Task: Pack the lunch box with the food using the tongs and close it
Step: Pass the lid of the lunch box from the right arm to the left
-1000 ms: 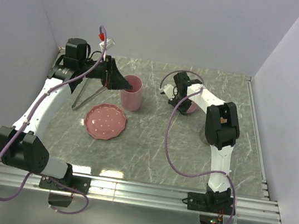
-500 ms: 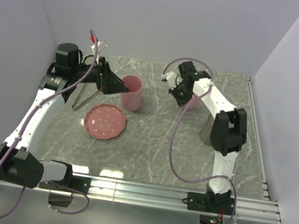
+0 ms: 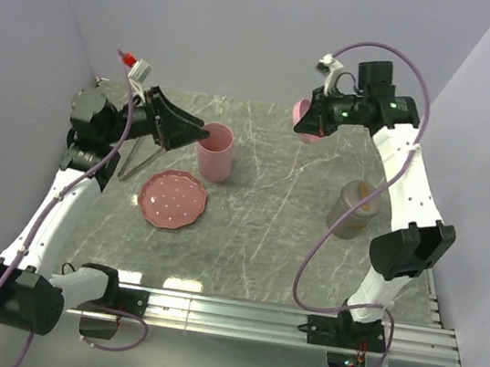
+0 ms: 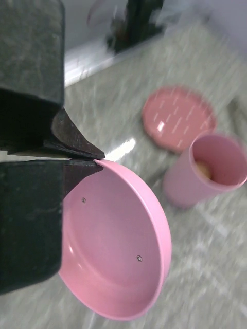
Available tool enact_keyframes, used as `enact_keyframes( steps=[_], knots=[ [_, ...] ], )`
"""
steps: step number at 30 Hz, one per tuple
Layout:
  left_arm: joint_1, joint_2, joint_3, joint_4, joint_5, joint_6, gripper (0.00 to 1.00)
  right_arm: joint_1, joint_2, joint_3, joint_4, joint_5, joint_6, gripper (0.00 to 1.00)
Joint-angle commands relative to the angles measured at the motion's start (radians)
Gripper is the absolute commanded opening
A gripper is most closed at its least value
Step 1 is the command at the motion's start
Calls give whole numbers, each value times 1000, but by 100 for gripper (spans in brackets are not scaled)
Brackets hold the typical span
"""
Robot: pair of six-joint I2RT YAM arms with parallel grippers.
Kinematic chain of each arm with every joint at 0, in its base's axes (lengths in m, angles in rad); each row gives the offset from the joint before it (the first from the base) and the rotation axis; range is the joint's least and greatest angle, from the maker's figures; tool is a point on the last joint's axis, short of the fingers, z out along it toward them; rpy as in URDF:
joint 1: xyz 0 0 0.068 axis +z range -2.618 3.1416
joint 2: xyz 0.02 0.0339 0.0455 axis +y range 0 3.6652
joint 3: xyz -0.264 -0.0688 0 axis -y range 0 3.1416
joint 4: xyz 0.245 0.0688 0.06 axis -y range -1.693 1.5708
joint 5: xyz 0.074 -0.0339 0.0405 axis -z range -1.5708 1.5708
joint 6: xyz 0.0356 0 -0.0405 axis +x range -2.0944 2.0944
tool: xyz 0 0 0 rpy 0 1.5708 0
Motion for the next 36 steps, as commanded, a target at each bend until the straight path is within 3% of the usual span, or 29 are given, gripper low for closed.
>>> enact_keyframes(
  steps=[1, 4, 6, 7, 8, 10, 11, 13, 15, 17, 21, 27, 36],
  knots=[
    [3, -89, -90, 350, -70, -150, 99, -56, -70, -26, 89, -296, 197, 0],
    [3, -128, -160, 388, -122, -87, 99, -102, -114, -160, 270, -523, 462, 0],
    [3, -126, -158, 382, -124, -40, 99, -128, -147, -310, 593, -629, 770, 0],
    [3, -108, -143, 350, -133, -36, 99, -128, -185, -359, 833, -636, 867, 0],
    [3, -90, -100, 288, -131, -39, 99, -127, -211, -443, 945, -634, 1015, 0],
    [3, -39, -72, 287, -110, -120, 99, -128, -280, -516, 1216, -594, 1136, 0],
    [3, -28, -68, 295, -111, -165, 99, -127, -294, -540, 1255, -581, 1191, 0],
    [-3, -10, -89, 397, -128, -309, 99, -127, -338, -539, 1239, -529, 1149, 0],
    [-12, -10, -127, 498, -150, -405, 98, -122, -378, -536, 1184, -484, 1003, 0],
    [-23, -14, -152, 540, -186, -441, 98, -116, -429, -571, 1206, -468, 960, 0],
    [-81, -4, -144, 600, -217, -443, 97, -67, -484, -629, 1352, -481, 1029, 0],
    [-176, 16, -120, 601, -285, -475, 90, 86, -546, -642, 1292, -308, 905, 0],
    [-251, 39, -91, 562, -303, -426, 80, 155, -530, -697, 1352, -223, 1011, 0]
  ],
)
